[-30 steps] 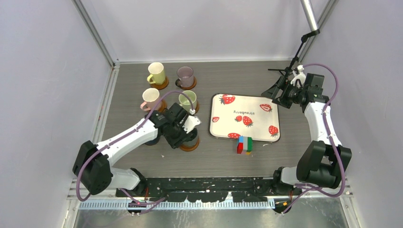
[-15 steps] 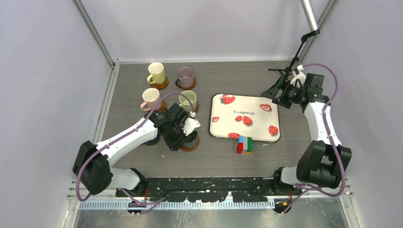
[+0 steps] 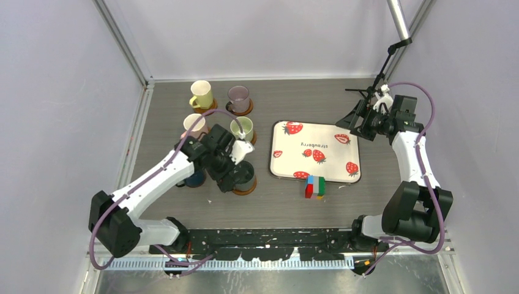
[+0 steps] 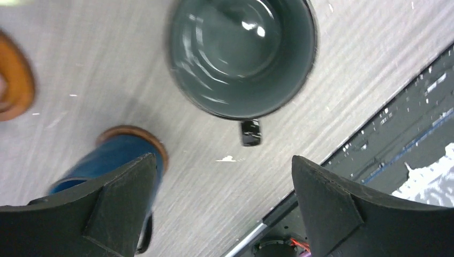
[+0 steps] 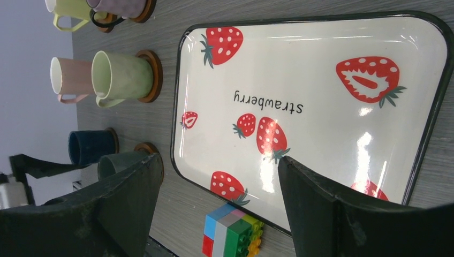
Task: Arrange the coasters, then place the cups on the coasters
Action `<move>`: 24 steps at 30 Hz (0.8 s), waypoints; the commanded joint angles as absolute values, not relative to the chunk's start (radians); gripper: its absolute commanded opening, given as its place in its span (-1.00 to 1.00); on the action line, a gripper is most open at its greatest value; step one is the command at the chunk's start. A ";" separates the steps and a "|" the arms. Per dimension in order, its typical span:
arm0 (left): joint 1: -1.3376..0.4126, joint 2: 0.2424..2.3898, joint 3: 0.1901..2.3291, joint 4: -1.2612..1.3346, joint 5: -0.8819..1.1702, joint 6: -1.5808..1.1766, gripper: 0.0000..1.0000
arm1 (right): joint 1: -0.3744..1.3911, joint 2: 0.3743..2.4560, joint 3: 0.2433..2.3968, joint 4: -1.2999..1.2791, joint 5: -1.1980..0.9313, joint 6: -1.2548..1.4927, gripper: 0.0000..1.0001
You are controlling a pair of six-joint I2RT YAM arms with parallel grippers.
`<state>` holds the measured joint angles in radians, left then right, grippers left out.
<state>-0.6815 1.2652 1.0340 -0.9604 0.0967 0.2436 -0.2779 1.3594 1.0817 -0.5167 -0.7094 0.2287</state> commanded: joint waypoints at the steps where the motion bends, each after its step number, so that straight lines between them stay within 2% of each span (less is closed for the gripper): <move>1: -0.595 1.240 1.163 -0.981 0.117 0.262 0.99 | -0.251 1.356 1.143 -0.568 -0.701 0.138 0.68; 5: -0.536 1.257 1.233 -1.006 0.168 0.284 1.00 | -0.163 1.383 1.203 -0.669 -0.560 -0.056 0.68; 7: -0.518 1.262 1.253 -1.008 0.188 0.284 0.99 | -0.119 1.416 1.240 -0.717 -0.415 -0.148 0.68; 12: -0.486 1.249 1.258 -0.994 0.239 0.267 0.99 | -0.109 1.505 1.286 -0.771 -0.268 -0.287 0.66; 15: -0.483 1.256 1.257 -0.996 0.263 0.273 0.99 | -0.100 1.586 1.354 -0.777 -0.229 -0.430 0.67; 18: -0.483 1.272 1.276 -1.021 0.322 0.280 0.99 | -0.077 1.721 1.523 -0.892 -0.259 -0.578 0.65; 24: -0.483 1.265 1.279 -1.045 0.415 0.304 0.99 | -0.029 1.991 1.831 -1.046 -0.281 -0.698 0.58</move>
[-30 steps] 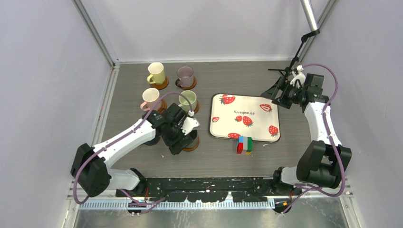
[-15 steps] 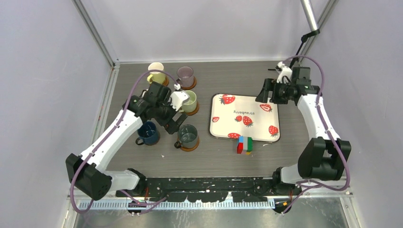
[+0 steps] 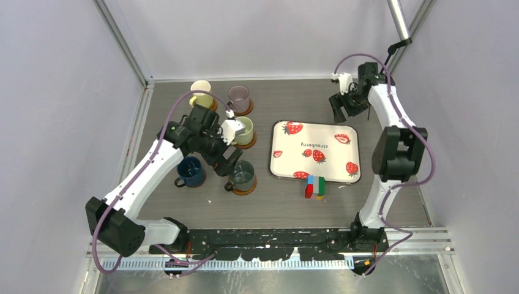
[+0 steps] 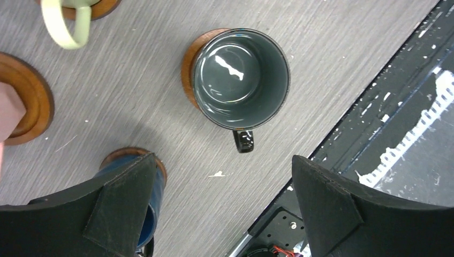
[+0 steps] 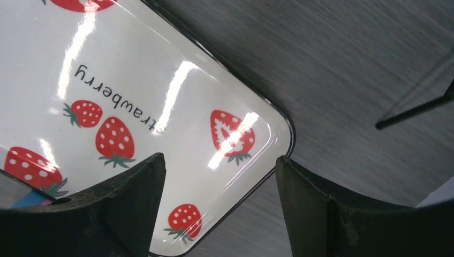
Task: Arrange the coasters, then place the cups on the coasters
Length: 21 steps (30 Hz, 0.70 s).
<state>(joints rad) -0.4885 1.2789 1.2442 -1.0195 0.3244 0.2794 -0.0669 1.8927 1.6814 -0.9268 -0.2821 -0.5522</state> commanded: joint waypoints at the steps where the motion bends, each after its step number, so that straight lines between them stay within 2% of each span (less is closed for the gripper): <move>1: -0.482 1.261 1.277 -1.045 0.418 0.303 0.99 | -0.018 2.030 1.858 -1.052 -0.271 -0.714 0.56; 6: -0.483 1.248 1.268 -1.045 0.404 0.298 0.99 | 0.044 2.177 1.946 -1.024 -0.191 -0.749 0.52; 14: -0.483 1.234 1.257 -1.042 0.397 0.289 0.99 | 0.069 2.304 2.005 -0.990 -0.175 -0.767 0.49; 21: -0.483 1.233 1.257 -1.042 0.394 0.277 0.99 | 0.073 2.355 1.981 -0.976 -0.183 -0.783 0.22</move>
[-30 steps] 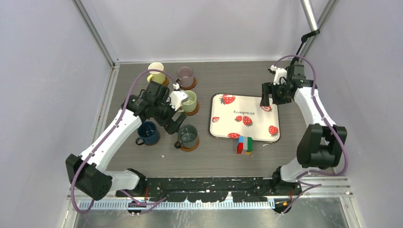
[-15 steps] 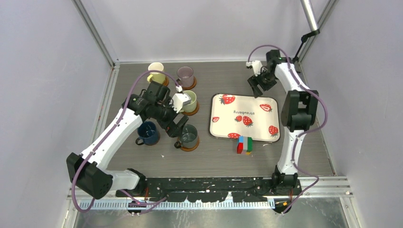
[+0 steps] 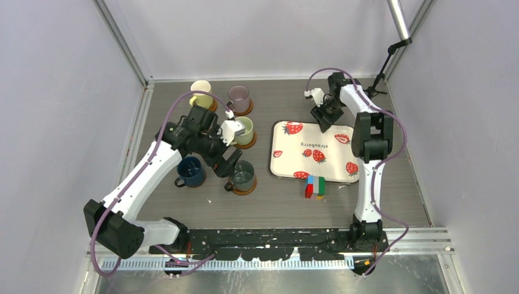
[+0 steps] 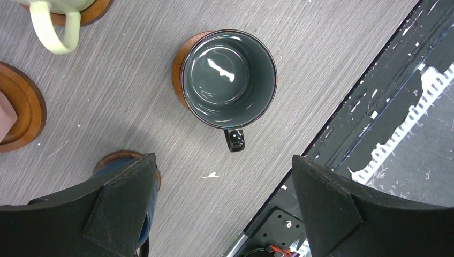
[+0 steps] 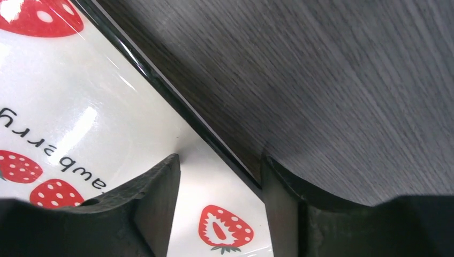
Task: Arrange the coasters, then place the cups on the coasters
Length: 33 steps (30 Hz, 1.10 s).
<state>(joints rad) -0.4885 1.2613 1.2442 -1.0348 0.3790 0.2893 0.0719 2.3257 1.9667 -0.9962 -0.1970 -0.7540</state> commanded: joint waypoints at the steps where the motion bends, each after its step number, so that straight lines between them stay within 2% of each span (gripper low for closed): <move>1: -0.483 1.232 1.255 -1.042 0.393 0.275 0.99 | 0.073 2.359 1.976 -0.974 -0.181 -0.784 0.14; 4: -0.483 1.229 1.255 -1.040 0.385 0.272 0.99 | 0.071 2.372 1.968 -0.965 -0.163 -0.777 -0.06; 11: -0.484 1.227 1.254 -1.036 0.366 0.254 0.99 | 0.046 2.377 1.910 -0.882 -0.095 -0.741 -0.30; 15: -0.482 1.229 1.254 -1.034 0.357 0.250 0.99 | 0.018 2.389 1.907 -0.875 -0.097 -0.728 -0.52; 20: -0.482 1.230 1.258 -1.033 0.353 0.246 0.99 | -0.039 2.400 1.931 -0.874 -0.103 -0.680 -0.70; 24: -0.483 1.230 1.255 -1.029 0.349 0.240 0.99 | -0.098 2.406 1.956 -0.876 -0.126 -0.584 -0.98; 28: -0.482 1.229 1.252 -1.026 0.338 0.224 0.99 | -0.136 2.396 1.947 -0.885 -0.170 -0.428 -0.99; 33: -0.482 1.229 1.249 -1.016 0.323 0.207 0.99 | -0.139 2.287 1.790 -0.797 -0.200 -0.238 -0.99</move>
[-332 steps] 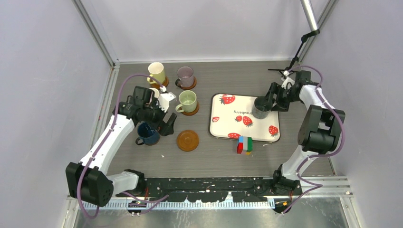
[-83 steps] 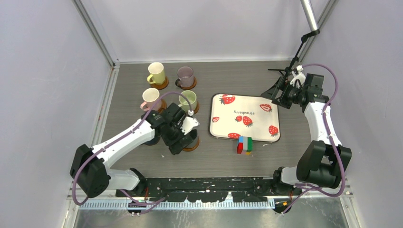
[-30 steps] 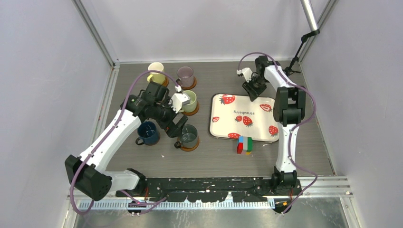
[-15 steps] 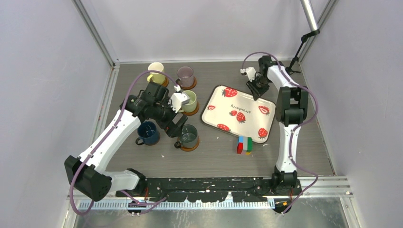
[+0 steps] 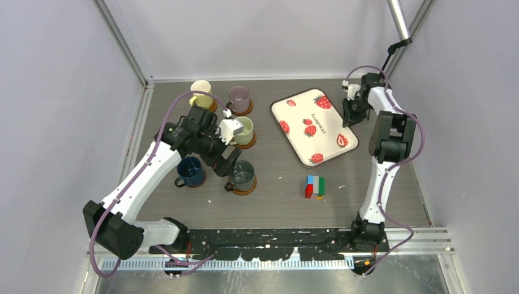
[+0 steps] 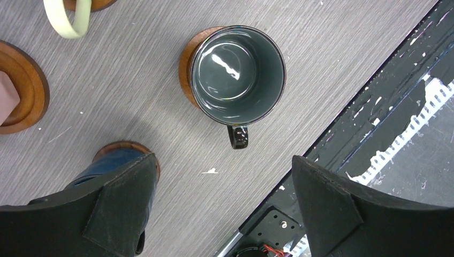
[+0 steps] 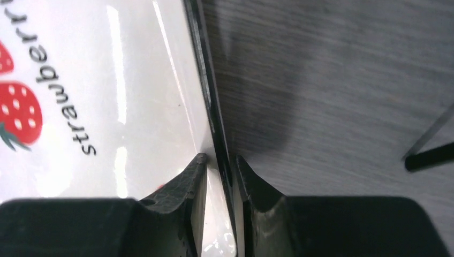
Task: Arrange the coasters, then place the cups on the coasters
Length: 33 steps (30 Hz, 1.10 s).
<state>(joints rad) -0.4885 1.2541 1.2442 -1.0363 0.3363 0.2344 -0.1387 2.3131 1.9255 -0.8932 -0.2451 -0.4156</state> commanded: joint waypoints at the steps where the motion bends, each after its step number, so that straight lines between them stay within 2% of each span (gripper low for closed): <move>1: -0.482 1.229 1.249 -1.013 0.321 0.204 0.99 | -0.138 2.269 1.759 -0.781 -0.203 -0.210 -0.99; 7: -0.482 1.225 1.252 -1.011 0.306 0.197 1.00 | -0.135 2.203 1.640 -0.772 -0.228 -0.115 -0.99; 15: -0.482 1.215 1.247 -1.009 0.311 0.190 0.99 | -0.087 2.131 1.482 -0.752 -0.244 -0.155 -0.99; 33: -0.482 1.177 1.227 -1.014 0.311 0.182 0.99 | -0.048 2.027 1.323 -0.766 -0.259 -0.204 -0.99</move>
<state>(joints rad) -0.4877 1.2041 1.2308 -1.0294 0.3099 0.1902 -0.0734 2.0003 1.3933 -0.6846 -0.3164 -0.1665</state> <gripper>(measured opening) 0.996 0.220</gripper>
